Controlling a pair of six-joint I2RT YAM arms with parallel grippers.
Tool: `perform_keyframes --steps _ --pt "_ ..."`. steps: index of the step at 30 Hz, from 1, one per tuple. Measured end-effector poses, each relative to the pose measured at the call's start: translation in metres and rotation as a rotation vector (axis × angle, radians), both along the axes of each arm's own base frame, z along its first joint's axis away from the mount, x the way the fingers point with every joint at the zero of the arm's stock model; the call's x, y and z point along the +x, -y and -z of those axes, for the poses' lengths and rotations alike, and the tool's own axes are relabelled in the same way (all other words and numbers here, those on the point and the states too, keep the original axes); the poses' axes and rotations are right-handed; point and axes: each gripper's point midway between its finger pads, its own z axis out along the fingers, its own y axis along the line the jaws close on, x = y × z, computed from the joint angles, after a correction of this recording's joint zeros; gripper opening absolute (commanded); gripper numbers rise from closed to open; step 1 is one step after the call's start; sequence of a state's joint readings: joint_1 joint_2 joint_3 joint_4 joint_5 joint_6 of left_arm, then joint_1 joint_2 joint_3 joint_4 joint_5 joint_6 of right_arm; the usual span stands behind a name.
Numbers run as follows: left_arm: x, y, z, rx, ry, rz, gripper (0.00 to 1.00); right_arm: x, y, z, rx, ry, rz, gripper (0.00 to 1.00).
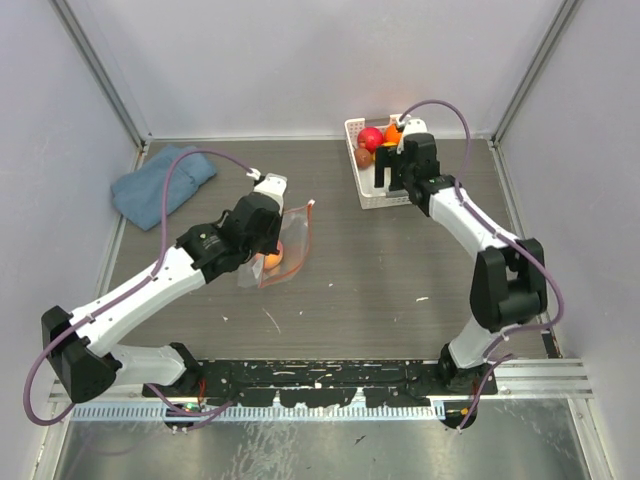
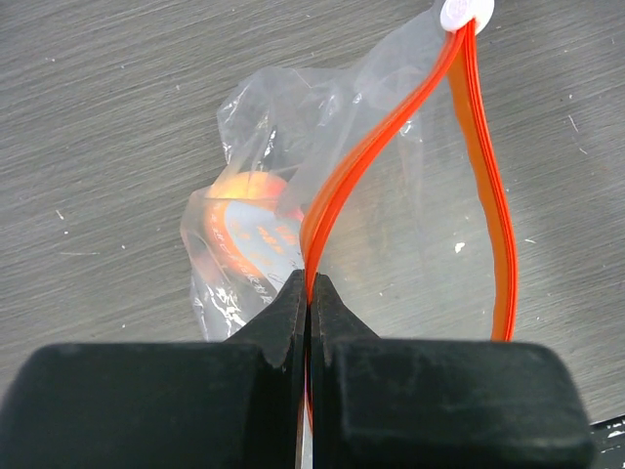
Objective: Place the food in the zip-top bag and seal the zipper
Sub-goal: Pick up the fake fruit from the bin.
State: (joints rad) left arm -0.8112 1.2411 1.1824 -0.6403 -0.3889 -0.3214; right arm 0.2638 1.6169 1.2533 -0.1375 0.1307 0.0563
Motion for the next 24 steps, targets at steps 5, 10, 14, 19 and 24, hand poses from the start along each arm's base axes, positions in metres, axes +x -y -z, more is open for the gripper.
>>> perform_keyframes --steps 5,10,14,19,24 --pt "0.0 0.0 0.004 0.005 -0.003 0.002 0.0 0.032 0.01 0.027 -0.11 -0.038 0.017 1.0" --pt "-0.001 0.002 0.006 0.002 -0.008 0.013 0.0 0.064 0.026 0.049 -0.251 -0.055 0.041 1.0" --pt "0.0 0.003 0.008 0.002 -0.012 0.019 0.0 0.08 0.038 0.068 -0.36 -0.066 0.051 1.0" --pt "0.0 0.005 0.009 0.005 -0.014 0.029 0.0 0.095 0.047 0.089 -0.469 -0.087 0.043 1.0" --pt "0.0 0.006 0.011 0.008 -0.021 0.038 0.0 0.111 0.055 0.112 -0.57 -0.107 0.047 1.0"
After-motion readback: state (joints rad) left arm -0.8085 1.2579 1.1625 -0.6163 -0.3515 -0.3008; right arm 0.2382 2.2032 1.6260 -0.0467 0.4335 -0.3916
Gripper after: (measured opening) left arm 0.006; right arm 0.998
